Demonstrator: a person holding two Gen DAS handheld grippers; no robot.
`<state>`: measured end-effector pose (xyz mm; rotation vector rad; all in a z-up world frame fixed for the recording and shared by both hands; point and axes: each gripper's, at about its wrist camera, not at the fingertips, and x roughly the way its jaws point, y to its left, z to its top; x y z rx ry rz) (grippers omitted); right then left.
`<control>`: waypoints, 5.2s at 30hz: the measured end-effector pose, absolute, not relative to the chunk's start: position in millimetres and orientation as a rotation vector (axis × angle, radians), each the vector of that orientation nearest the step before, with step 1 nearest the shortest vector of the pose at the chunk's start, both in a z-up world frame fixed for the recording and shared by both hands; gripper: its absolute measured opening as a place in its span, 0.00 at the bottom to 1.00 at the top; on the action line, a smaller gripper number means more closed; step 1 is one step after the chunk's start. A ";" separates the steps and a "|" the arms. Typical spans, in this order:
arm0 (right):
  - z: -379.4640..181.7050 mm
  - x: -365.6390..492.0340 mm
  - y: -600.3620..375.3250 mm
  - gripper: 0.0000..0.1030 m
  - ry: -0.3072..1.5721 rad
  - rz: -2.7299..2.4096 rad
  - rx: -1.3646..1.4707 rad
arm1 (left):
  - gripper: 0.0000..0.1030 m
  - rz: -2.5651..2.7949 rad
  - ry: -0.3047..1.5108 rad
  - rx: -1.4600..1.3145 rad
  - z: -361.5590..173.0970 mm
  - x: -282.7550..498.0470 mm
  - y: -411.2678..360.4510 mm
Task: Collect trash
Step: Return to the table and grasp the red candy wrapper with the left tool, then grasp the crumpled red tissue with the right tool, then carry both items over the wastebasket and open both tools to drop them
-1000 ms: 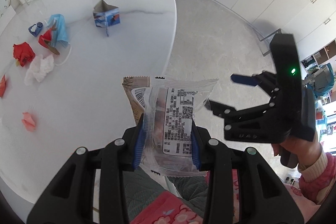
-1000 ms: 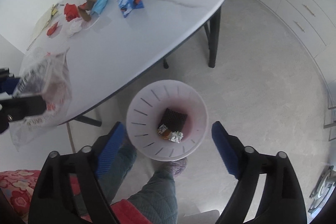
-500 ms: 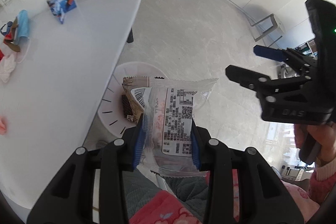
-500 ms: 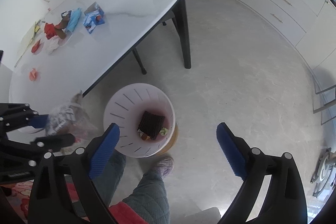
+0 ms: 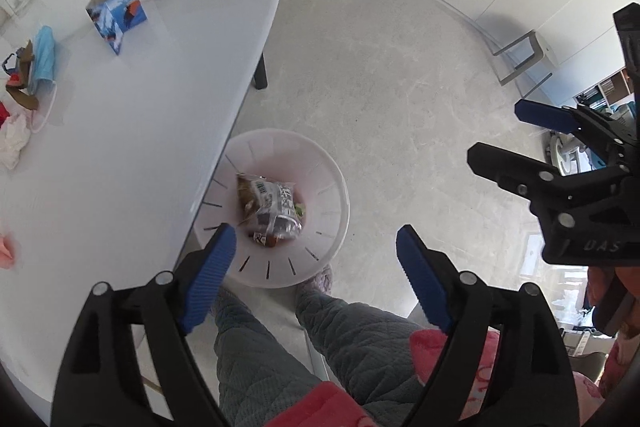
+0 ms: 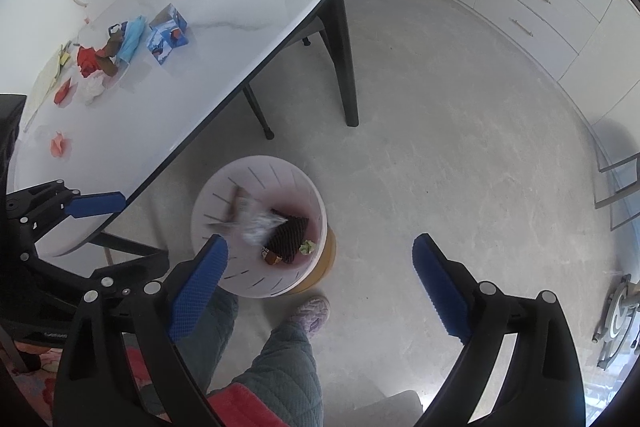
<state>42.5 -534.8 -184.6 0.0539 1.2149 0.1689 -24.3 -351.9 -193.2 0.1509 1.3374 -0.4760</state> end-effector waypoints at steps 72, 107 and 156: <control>-126.6 244.9 -106.5 0.98 1.266 0.393 -0.130 | 0.41 -0.701 1.165 0.416 -220.3 193.0 163.0; -95.8 219.6 -164.8 0.39 1.132 0.551 -0.091 | 0.40 -0.373 1.042 0.144 -92.1 102.0 43.0; -193.1 45.6 -453.5 0.88 1.286 0.345 0.070 | 0.92 -0.410 1.087 0.153 -70.4 10.5 -195.1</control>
